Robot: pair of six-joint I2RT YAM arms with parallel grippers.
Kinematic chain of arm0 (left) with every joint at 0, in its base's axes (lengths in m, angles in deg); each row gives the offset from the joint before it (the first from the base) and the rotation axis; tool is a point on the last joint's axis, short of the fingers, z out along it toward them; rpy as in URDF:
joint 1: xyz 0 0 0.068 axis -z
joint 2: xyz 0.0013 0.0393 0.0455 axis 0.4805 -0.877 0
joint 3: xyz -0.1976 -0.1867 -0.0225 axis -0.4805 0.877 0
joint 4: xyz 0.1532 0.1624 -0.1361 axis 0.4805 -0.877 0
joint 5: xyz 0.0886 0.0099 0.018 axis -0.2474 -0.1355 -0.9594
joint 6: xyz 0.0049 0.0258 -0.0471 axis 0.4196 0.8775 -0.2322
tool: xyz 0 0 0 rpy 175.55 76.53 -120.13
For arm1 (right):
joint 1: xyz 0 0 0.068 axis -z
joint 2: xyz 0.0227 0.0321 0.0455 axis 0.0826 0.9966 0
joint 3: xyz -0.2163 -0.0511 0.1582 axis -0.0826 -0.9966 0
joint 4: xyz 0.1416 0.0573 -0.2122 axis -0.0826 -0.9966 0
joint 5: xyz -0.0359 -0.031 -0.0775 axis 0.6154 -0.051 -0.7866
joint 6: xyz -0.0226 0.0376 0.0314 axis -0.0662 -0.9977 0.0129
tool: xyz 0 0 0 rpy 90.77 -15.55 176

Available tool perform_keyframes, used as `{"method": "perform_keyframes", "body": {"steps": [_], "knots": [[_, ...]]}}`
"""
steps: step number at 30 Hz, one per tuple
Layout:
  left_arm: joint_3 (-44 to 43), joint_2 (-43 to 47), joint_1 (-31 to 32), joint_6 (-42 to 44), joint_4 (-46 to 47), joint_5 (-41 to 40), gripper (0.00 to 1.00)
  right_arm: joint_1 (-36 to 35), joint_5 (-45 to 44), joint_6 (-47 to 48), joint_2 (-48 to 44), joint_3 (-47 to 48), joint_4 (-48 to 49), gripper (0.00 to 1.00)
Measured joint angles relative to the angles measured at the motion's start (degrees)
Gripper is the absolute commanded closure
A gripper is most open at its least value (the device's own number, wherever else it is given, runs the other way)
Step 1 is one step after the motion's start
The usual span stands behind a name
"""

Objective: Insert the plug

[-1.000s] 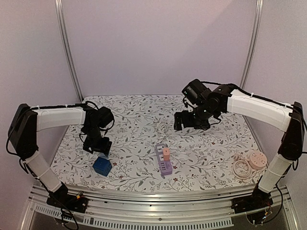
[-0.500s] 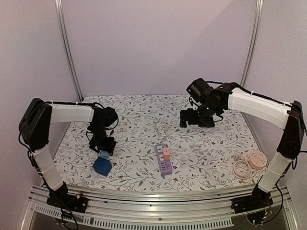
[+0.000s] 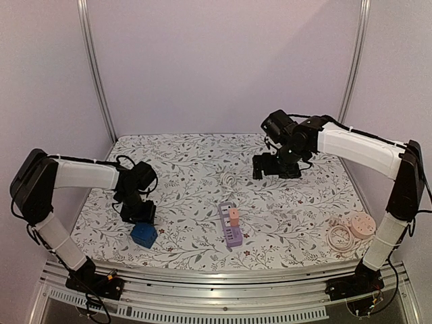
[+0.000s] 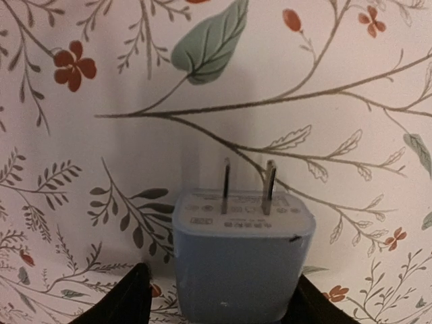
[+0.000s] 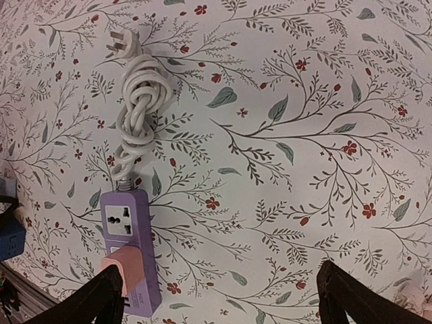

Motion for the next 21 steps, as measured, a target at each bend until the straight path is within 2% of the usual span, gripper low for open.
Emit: {"method": "perform_keyframes", "body": {"steps": [5,9,19,21], "knots": [[3.06,2.19,0.00,-0.57,3.89,-0.87,0.39,0.02,0.79,0.55,0.66,0.70,0.02,0.01],[4.57,3.17,0.00,0.07,6.64,-2.03,0.47,0.04,1.20,0.59,0.76,0.72,-0.04,0.01],[4.85,3.21,0.09,2.40,10.95,-3.10,0.97,0.04,1.25,0.37,0.76,0.72,-0.26,0.01],[4.85,3.63,0.37,2.89,11.06,-3.19,1.00,0.04,1.25,0.20,0.76,0.70,-0.28,0.01]]}}
